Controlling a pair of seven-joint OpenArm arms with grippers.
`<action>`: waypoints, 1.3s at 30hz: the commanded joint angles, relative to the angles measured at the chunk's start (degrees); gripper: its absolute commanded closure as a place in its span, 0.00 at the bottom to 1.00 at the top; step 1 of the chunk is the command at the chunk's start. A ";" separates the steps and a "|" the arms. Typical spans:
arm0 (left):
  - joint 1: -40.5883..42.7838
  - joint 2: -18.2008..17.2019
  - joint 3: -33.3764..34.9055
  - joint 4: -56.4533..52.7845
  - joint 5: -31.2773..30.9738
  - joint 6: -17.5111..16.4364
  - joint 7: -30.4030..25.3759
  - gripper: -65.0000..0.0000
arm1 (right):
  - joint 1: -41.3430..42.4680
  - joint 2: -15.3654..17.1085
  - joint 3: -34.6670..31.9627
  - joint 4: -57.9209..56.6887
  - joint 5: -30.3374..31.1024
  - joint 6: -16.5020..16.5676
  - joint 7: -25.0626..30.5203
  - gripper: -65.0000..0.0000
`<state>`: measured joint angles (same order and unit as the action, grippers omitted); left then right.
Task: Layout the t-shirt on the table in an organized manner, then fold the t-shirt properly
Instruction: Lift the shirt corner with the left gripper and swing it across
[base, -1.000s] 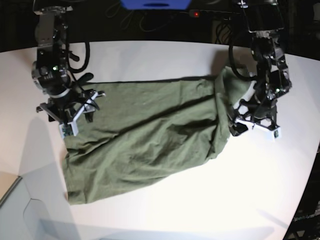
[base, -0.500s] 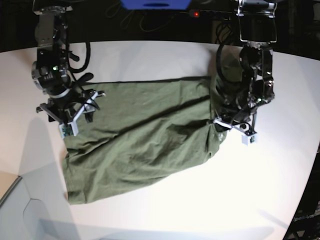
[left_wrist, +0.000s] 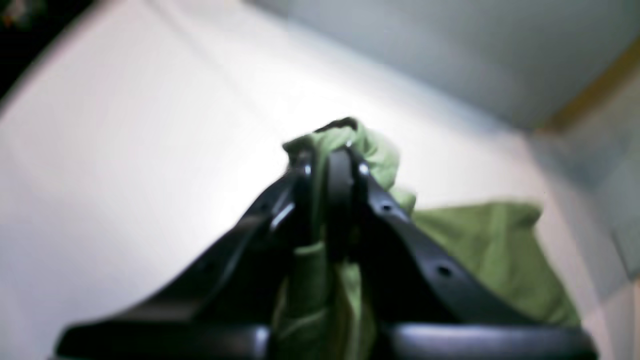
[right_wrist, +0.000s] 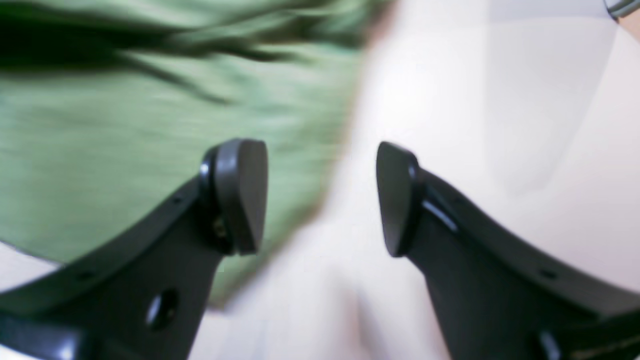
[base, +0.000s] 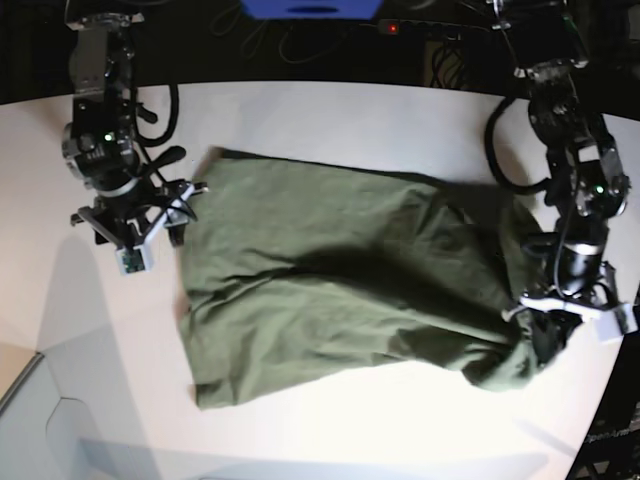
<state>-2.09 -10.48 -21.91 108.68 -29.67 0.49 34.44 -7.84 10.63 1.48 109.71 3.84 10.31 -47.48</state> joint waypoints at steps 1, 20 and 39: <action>-0.95 -0.73 -1.43 2.39 -0.53 0.08 -1.51 1.00 | 0.67 0.40 0.24 0.93 0.25 -0.24 1.11 0.47; -14.22 -12.77 -14.09 -0.07 -18.90 0.08 -1.51 1.00 | -0.74 1.54 0.77 1.01 0.08 -0.24 1.02 0.47; -42.70 19.48 29.25 -55.28 6.24 -0.27 -6.52 0.85 | -5.48 1.10 8.77 1.28 0.08 -0.24 1.02 0.47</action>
<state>-42.81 9.56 7.79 51.92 -23.20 0.14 28.99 -13.96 11.22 9.93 109.95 3.99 10.31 -47.57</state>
